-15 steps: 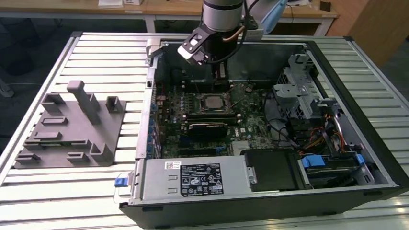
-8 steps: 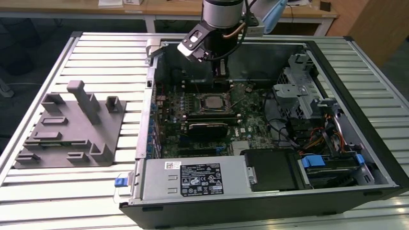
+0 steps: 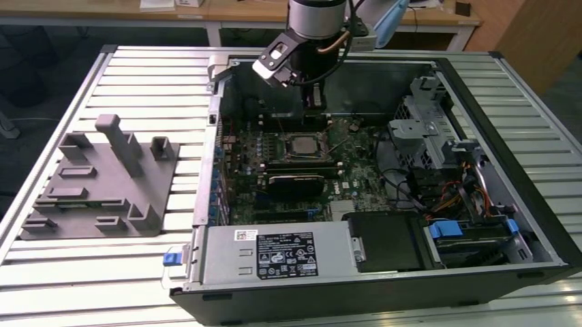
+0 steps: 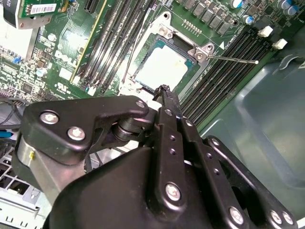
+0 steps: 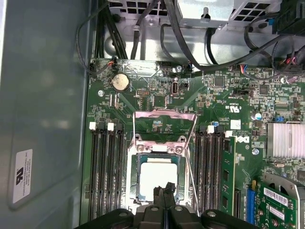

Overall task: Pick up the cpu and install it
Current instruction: 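Close the cpu cover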

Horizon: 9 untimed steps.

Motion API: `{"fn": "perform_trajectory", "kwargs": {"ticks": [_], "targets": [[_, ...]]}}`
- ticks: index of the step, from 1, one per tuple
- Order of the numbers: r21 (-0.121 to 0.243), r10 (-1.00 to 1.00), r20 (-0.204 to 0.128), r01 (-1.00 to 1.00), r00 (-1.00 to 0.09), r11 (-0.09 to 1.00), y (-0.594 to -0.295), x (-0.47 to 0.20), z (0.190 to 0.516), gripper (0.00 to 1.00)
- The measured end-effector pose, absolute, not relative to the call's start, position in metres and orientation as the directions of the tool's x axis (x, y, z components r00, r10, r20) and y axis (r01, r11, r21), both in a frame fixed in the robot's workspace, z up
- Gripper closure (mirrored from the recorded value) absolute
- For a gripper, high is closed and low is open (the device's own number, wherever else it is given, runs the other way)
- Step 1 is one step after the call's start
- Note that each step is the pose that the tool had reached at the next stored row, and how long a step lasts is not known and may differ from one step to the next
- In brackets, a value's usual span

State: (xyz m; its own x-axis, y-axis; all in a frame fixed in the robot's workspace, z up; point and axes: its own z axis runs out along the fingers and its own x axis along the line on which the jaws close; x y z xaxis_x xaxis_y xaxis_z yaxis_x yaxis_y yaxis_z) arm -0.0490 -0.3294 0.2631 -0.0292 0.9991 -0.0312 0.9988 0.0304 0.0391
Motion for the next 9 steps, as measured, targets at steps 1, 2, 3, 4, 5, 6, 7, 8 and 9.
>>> {"fn": "perform_trajectory", "kwargs": {"ticks": [1,2,3,4,5,6,7,8,9], "targets": [[0.039,0.999,-0.031,0.999,-0.029,0.03,-0.3294,-0.047,0.2632,0.89],[0.039,0.999,-0.031,0.999,-0.029,0.03,-0.3294,-0.0463,0.2631,0.89],[0.039,0.999,-0.031,0.999,-0.029,0.03,-0.3294,-0.0455,0.2631,0.89],[0.039,0.999,-0.031,0.999,-0.029,0.03,-0.3294,-0.0447,0.2631,0.89],[0.039,0.999,-0.031,0.999,-0.029,0.03,-0.3293,-0.0439,0.2631,0.89],[0.039,0.999,-0.031,0.999,-0.029,0.03,-0.3293,-0.0431,0.2631,0.89],[0.039,0.999,-0.031,0.999,-0.029,0.03,-0.3293,-0.0423,0.2631,0.89],[0.039,0.999,-0.031,0.999,-0.029,0.03,-0.3293,-0.0415,0.2631,0.89],[0.039,0.999,-0.031,0.999,-0.029,0.03,-0.3293,-0.0407,0.2631,0.89]]}}
